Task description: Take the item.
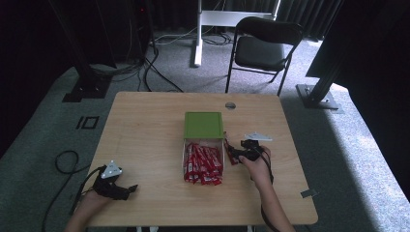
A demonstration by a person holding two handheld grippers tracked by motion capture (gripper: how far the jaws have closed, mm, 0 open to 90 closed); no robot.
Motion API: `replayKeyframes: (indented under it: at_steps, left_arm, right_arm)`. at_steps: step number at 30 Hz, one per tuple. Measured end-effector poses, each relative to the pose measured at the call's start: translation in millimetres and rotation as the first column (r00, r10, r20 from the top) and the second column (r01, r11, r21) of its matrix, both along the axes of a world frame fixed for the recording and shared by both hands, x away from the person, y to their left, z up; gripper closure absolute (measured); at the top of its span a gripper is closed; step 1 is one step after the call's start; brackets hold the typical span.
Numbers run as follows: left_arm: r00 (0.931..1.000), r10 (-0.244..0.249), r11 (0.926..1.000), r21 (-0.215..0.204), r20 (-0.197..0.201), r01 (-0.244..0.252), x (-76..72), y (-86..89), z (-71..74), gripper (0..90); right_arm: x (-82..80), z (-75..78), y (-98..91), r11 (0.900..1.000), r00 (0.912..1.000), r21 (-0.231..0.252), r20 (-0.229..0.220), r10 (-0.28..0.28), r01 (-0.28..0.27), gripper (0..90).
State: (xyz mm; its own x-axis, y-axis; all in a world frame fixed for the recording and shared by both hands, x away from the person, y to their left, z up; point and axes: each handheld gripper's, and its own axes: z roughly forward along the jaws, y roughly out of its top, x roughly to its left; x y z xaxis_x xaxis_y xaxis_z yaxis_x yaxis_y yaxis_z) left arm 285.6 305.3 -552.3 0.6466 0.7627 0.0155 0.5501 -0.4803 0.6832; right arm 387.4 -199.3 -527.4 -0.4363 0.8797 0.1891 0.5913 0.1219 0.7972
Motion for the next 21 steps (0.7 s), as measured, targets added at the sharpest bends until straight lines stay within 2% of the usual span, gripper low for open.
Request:
replayKeyframes:
  at_steps: [4,6,8,9,12,14,17,21]
  left_arm:
    - [1.0000,0.000,1.0000,-0.001,0.000,0.000,0.0,0.0,0.0,1.5]
    - [1.0000,-0.001,1.0000,0.000,0.000,0.001,0.0,0.0,0.0,1.5]
    - [1.0000,-0.001,1.0000,0.000,0.000,0.001,0.0,0.0,0.0,1.5]
    - [1.0000,0.000,1.0000,0.000,0.000,0.000,0.0,0.0,0.0,1.4]
    - [1.0000,0.000,1.0000,0.000,0.000,0.000,0.0,0.0,0.0,1.5]
    - [1.0000,0.000,1.0000,0.000,0.000,0.000,0.0,0.0,0.0,1.5]
    - [1.0000,0.000,1.0000,0.000,0.000,0.000,0.0,0.0,0.0,1.5]
    - [1.0000,0.000,1.0000,0.000,0.000,0.000,0.0,0.0,0.0,1.5]
  right_arm:
    - [-5.4,1.6,-9.8,0.9999,1.0000,-0.007,0.005,0.009,-0.009,22.6]
    - [-9.3,0.9,-15.0,0.9987,0.9988,-0.015,0.006,0.049,-0.049,19.3]
    - [-13.5,0.1,-18.6,0.9942,0.9966,-0.069,-0.012,0.082,-0.083,19.3]
    - [-15.2,-0.9,-20.5,0.9921,0.9954,-0.081,-0.012,0.095,-0.096,19.3]
    - [-19.9,-4.3,-26.0,0.9911,0.9948,-0.086,-0.002,0.102,-0.102,19.5]
    - [-23.6,-5.8,-29.4,0.9872,0.9914,-0.097,0.021,0.129,-0.127,18.0]
    - [-29.6,-7.5,-35.2,0.9853,0.9896,-0.097,0.016,0.143,-0.141,17.9]
    - [-37.1,-8.7,-44.2,0.9760,0.9830,-0.122,0.011,0.184,-0.181,17.9]
